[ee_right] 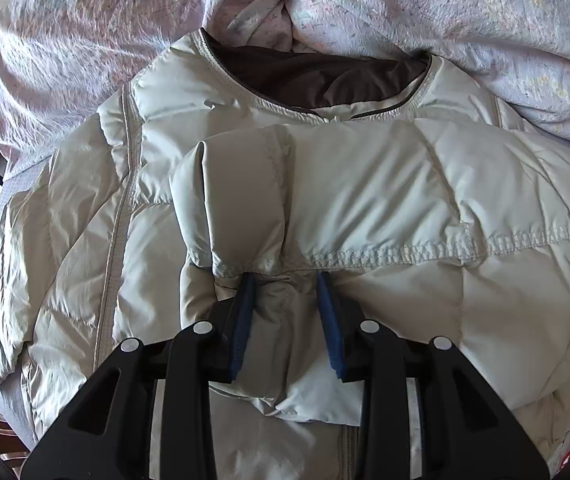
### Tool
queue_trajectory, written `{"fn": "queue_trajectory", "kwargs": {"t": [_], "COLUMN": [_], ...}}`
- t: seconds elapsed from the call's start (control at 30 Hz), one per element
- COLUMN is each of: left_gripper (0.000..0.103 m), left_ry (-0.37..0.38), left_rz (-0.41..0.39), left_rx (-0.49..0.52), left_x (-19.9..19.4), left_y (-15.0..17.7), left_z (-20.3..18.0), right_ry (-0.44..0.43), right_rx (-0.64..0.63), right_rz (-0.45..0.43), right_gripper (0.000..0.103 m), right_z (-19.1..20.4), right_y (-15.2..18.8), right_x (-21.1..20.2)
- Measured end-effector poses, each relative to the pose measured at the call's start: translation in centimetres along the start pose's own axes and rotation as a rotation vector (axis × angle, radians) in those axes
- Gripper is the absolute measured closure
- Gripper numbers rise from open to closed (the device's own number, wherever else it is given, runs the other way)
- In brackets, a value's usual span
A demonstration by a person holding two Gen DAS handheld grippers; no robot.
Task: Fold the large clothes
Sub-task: 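Grasp the other sleeve cuff with the left gripper while the right gripper holds its sleeve, then fold the held sleeve across the jacket front and open the left gripper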
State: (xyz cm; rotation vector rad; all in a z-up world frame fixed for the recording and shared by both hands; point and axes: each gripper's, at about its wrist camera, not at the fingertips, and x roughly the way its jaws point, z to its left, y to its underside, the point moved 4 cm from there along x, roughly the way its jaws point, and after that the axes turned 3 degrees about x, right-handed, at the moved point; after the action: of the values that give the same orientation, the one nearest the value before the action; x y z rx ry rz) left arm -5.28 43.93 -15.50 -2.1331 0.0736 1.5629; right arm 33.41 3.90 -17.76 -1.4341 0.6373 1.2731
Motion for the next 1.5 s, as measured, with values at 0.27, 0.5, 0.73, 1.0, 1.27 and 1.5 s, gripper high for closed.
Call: {"fn": "queue_trajectory", "kwargs": {"t": [0.27,0.5,0.73,1.0,1.27,1.5], "left_gripper": [0.016,0.038,0.07,0.092,0.092,0.092], "left_ry": [0.039,0.061,0.096,0.123,0.205,0.331], "left_rz": [0.03,0.012,0.002,-0.036,-0.116,-0.187], "left_rx": [-0.065,-0.109,-0.143,-0.118,-0.04,0.094], "left_x": [1.1,0.9,1.1,-0.4,-4.6,-9.1], "left_y": [0.7,0.3,0.2,-0.7,-2.2,-2.2], "left_z": [0.8,1.2,0.8,-1.1,-5.8,-14.2], "right_ry": [0.003,-0.003,0.0,-0.019,-0.065,-0.141], "right_rx": [0.0,0.002,-0.001,0.006,0.012,0.033], "right_rz": [-0.006,-0.004,-0.004,-0.004,0.001,0.003], "right_gripper": [0.068,0.068,0.068,0.067,0.066,0.06], "right_z": [0.0,-0.1,0.0,0.1,-0.9,-2.7], "right_y": [0.1,0.0,0.1,0.1,0.2,0.2], "right_x": [-0.1,-0.1,-0.1,-0.2,-1.0,-2.9]}}
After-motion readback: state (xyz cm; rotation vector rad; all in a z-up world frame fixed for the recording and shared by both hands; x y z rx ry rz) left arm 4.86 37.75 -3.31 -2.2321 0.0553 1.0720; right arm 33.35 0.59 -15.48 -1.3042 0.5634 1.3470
